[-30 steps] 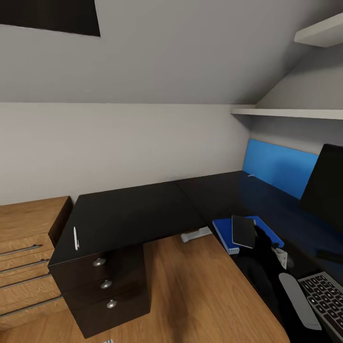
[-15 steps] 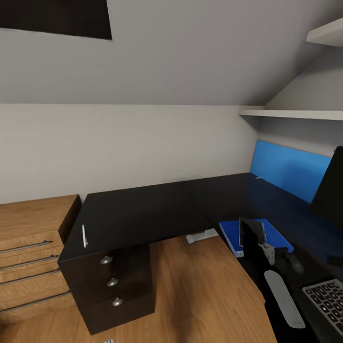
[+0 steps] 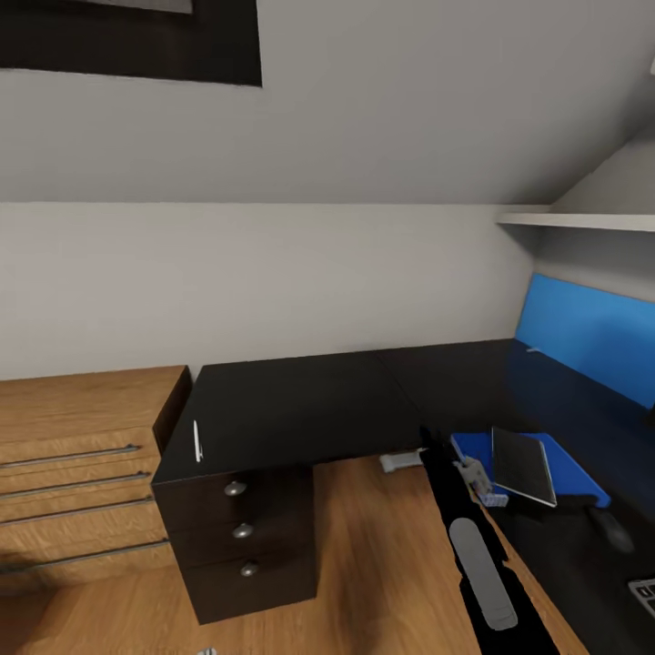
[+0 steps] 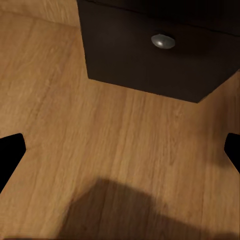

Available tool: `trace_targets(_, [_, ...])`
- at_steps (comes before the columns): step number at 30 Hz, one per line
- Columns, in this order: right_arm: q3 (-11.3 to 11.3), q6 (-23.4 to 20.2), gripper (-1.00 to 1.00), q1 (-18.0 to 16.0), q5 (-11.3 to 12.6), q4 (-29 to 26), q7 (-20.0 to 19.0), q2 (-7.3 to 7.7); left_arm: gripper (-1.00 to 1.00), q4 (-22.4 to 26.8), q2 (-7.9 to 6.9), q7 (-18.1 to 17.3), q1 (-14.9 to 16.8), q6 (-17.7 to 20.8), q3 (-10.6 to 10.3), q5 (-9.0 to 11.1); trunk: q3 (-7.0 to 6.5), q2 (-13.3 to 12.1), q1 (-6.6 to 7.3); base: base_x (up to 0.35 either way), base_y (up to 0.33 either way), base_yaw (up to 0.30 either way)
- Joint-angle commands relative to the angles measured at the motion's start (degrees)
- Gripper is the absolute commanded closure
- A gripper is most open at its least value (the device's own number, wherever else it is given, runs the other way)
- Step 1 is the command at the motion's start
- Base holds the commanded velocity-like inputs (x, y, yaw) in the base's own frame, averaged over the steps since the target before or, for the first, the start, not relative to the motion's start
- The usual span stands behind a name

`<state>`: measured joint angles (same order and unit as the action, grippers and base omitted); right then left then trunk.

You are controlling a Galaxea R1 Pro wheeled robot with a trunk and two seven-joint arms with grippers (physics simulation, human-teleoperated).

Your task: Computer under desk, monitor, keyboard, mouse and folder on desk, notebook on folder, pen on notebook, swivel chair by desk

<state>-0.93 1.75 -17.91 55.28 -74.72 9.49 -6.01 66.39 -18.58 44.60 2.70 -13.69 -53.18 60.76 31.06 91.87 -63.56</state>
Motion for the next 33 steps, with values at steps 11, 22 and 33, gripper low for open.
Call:
trace_targets(11, [11.43,11.63,-1.00,-0.26,-11.87,12.80,1.42,-3.28,-1.00,-0.02,0.29,0.27,0.11,-0.35,-0.26,0.43,0.05,0.03,0.00,0.000,0.000,0.249])
trace_targets(22, [13.84,26.64,-1.00,-9.53,-28.27,44.29,1.51,-3.98,-1.00,-0.63,0.73,0.26,0.11,-0.29,-0.26,0.53,0.05,0.03,0.00,0.000,0.000,0.282])
trace_targets(33, [13.85,28.24,-1.00,-9.86,-28.67,46.04,1.50,-3.98,-1.00,-2.46,2.03,0.22,0.11,-0.36,-0.17,0.41,0.05,0.03,0.00,0.000,0.000,0.287])
